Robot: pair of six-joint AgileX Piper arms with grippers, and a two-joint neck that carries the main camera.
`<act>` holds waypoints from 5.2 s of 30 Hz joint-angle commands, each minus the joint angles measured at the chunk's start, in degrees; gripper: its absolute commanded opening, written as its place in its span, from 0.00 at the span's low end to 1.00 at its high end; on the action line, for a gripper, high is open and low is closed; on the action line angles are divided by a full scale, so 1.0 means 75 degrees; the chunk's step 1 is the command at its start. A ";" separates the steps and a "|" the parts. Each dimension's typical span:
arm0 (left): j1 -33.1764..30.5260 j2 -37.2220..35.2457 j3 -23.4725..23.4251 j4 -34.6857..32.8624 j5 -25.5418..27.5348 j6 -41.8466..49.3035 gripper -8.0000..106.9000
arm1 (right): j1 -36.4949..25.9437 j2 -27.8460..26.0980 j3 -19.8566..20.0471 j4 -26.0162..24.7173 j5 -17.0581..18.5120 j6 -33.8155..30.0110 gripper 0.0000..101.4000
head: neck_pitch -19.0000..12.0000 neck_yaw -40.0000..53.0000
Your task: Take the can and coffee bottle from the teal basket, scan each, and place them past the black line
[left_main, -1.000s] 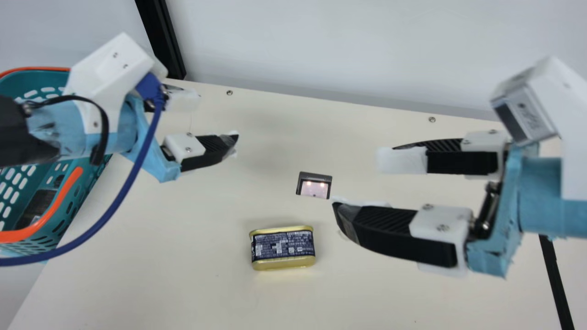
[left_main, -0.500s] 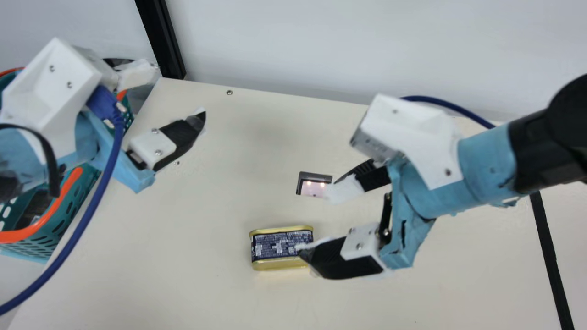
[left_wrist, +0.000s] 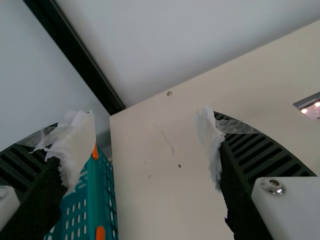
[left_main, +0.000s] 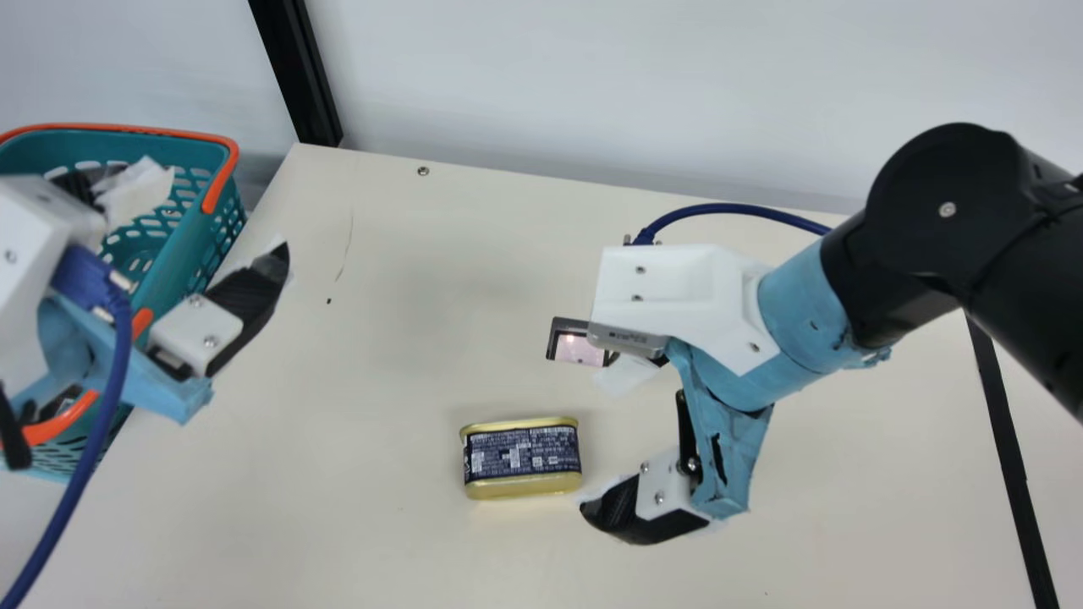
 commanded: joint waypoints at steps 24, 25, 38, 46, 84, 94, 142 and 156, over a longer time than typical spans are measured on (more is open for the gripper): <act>-0.0489 -0.0564 0.0955 0.1040 -0.0907 -0.1792 0.85 | 0.1214 0.1108 -0.1130 -0.1663 -0.0006 -0.1125 1.00 | -0.0006 -0.0027; -0.0489 -0.0564 0.0955 0.1040 -0.0907 -0.1792 0.85 | 0.1260 0.1152 -0.1186 -0.1705 -0.0006 -0.1147 1.00 | -0.0006 -0.0027; -0.0489 -0.0564 0.0955 0.1040 -0.0907 -0.1792 0.85 | 0.1731 0.1731 -0.1867 -0.1868 -0.0006 -0.1190 1.00 | -0.0006 -0.0027; -0.0489 -0.0564 0.0955 0.1040 -0.0907 -0.1792 0.85 | 0.1994 0.2077 -0.2091 -0.1792 -0.0006 -0.1091 1.00 | -0.0006 -0.0027; -0.0489 -0.0564 0.0955 0.1040 -0.0907 -0.1792 0.85 | 0.0569 0.0294 -0.1526 -0.1231 -0.0006 0.1205 0.00 | 0.0046 -0.1010; -0.0489 -0.0564 0.0955 0.1040 -0.0907 -0.1792 0.85 | -0.0958 -0.1045 -0.0239 -0.1431 -0.0006 0.1901 0.00 | 0.0017 -0.2728; -0.0489 -0.0564 0.0955 0.1040 -0.0907 -0.1792 0.85 | -1.0386 -0.3128 0.2940 -0.2630 -0.0006 -0.0282 0.00 | -0.0609 -0.6733; -0.0489 -0.0564 0.0955 0.1040 -0.0907 -0.1792 0.85 | -1.1157 -0.2583 0.2881 -0.2808 -0.0006 -0.1062 0.00 | -0.0609 -0.6733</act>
